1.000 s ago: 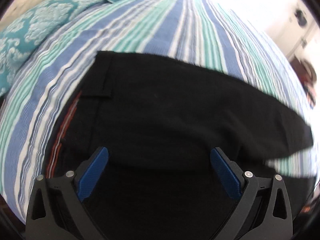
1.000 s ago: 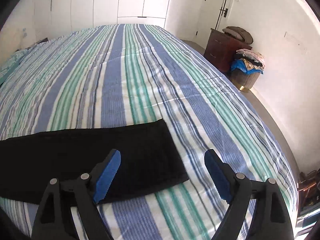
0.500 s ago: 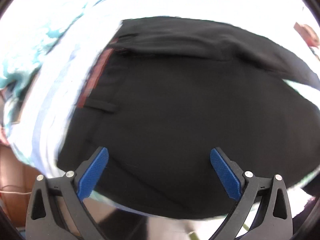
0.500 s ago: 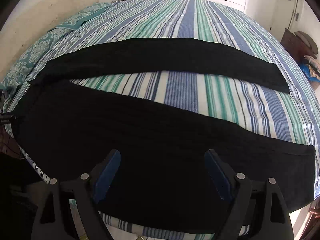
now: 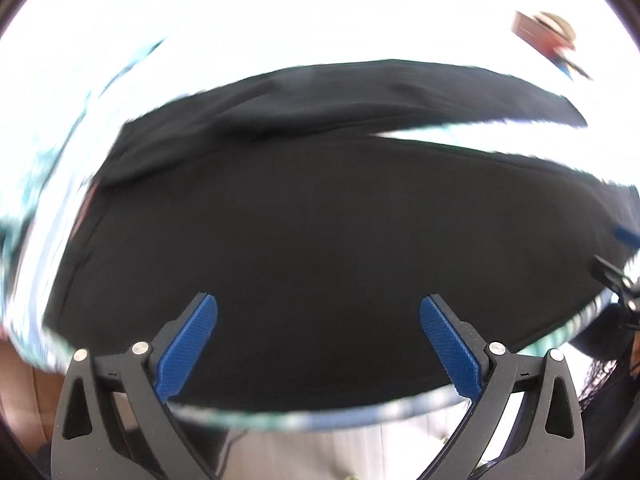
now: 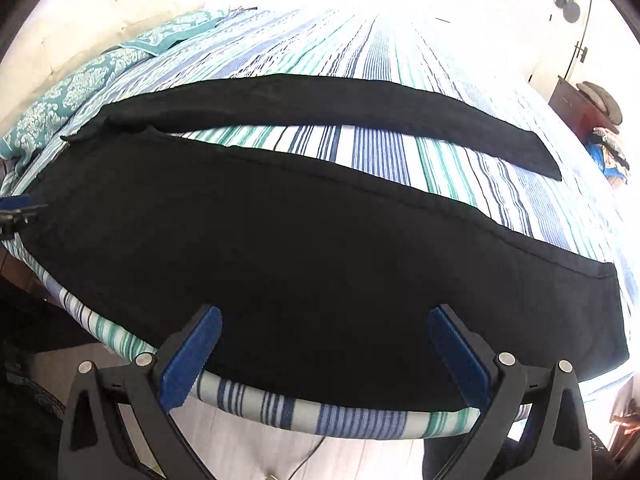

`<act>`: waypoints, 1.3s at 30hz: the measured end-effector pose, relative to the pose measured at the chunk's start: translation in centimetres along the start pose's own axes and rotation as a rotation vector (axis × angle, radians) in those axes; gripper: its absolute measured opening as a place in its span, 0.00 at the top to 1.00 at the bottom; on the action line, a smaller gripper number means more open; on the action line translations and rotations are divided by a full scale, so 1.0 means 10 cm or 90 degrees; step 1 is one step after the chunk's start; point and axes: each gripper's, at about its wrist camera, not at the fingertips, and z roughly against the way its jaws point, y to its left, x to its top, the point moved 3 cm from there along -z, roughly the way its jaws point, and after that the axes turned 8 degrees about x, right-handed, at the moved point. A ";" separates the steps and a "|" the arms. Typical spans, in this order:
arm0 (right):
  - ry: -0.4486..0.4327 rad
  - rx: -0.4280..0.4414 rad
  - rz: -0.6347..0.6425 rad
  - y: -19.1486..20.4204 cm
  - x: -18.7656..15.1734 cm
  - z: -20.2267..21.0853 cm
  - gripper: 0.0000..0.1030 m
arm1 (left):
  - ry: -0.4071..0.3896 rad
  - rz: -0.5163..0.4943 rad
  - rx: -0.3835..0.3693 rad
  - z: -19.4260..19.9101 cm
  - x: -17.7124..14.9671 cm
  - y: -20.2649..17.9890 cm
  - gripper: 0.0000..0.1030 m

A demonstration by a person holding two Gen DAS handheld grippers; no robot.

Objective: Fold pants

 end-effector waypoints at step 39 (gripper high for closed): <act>-0.006 -0.016 0.025 0.12 -0.14 -0.25 0.00 | 0.023 -0.040 -0.006 -0.44 -0.18 -0.32 0.00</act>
